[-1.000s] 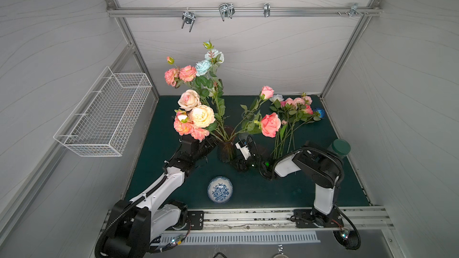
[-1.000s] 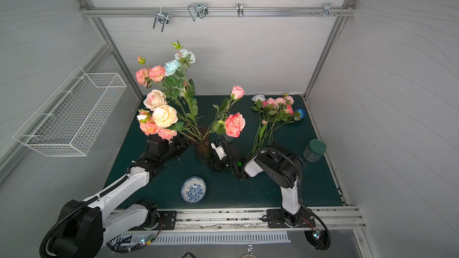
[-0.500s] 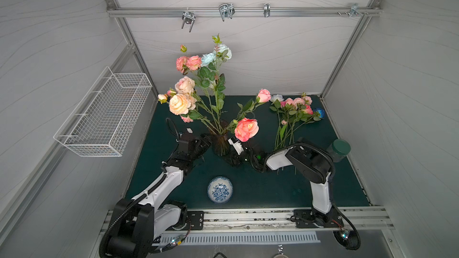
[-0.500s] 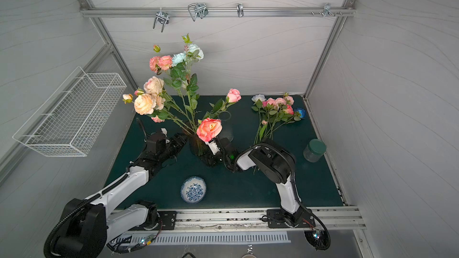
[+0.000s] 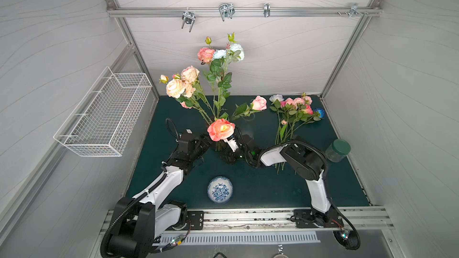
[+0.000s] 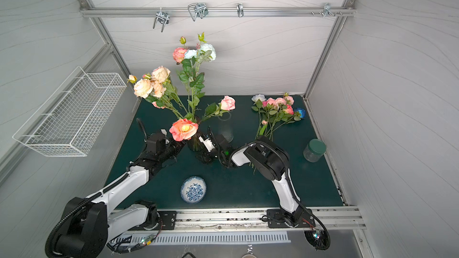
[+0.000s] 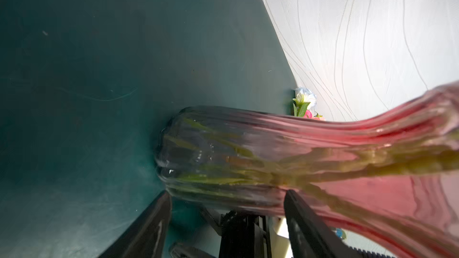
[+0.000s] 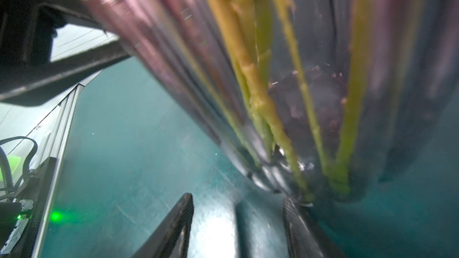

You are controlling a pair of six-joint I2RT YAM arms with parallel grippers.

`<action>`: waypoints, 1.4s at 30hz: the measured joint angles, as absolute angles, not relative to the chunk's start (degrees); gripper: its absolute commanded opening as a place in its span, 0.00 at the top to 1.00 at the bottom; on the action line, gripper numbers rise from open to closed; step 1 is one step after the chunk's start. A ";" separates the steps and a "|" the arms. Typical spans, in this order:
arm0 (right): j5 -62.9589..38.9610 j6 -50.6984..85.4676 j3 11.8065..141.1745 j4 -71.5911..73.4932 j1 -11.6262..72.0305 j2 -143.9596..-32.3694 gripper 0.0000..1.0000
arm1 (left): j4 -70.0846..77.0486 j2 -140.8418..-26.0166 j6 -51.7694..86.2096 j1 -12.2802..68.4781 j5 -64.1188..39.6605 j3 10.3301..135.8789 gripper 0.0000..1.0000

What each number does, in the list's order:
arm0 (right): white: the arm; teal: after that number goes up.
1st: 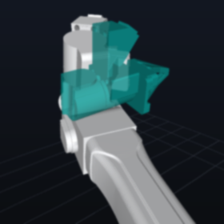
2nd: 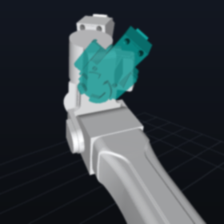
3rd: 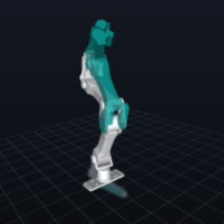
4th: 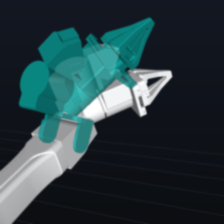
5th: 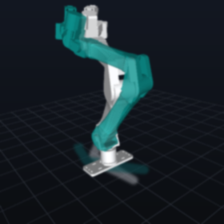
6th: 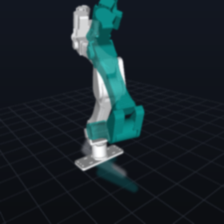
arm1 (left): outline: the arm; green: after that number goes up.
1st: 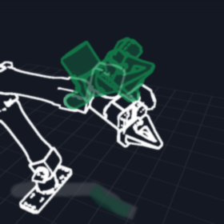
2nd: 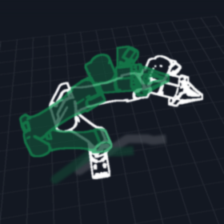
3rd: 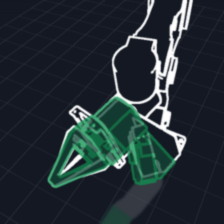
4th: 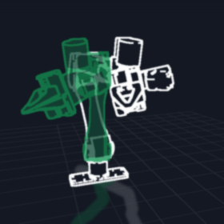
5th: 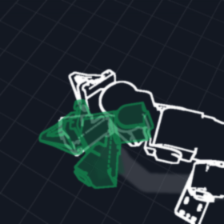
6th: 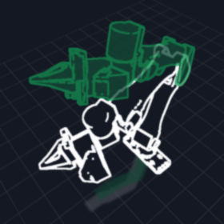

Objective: Arrange flowers in a vase
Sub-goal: Move the vase to the middle-left of the table.

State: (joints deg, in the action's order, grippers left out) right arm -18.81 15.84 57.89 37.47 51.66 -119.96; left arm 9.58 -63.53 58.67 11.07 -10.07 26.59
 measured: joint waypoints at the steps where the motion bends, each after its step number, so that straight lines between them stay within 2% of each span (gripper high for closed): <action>1: -18.87 15.70 58.37 37.34 51.66 -120.29 0.41 | 9.41 -63.53 58.72 10.98 -10.07 26.52 0.26; 8: -19.35 15.03 61.69 35.99 51.44 -122.28 0.42 | 5.19 -61.12 59.22 10.76 -8.86 26.52 0.27; 24: -20.40 14.98 73.17 31.90 51.40 -128.92 0.43 | -12.27 -43.31 60.12 10.70 -4.49 26.52 0.26; 42: -21.78 15.66 87.48 26.61 50.43 -136.81 0.39 | -19.51 -40.60 57.25 10.55 -4.49 26.55 0.26</action>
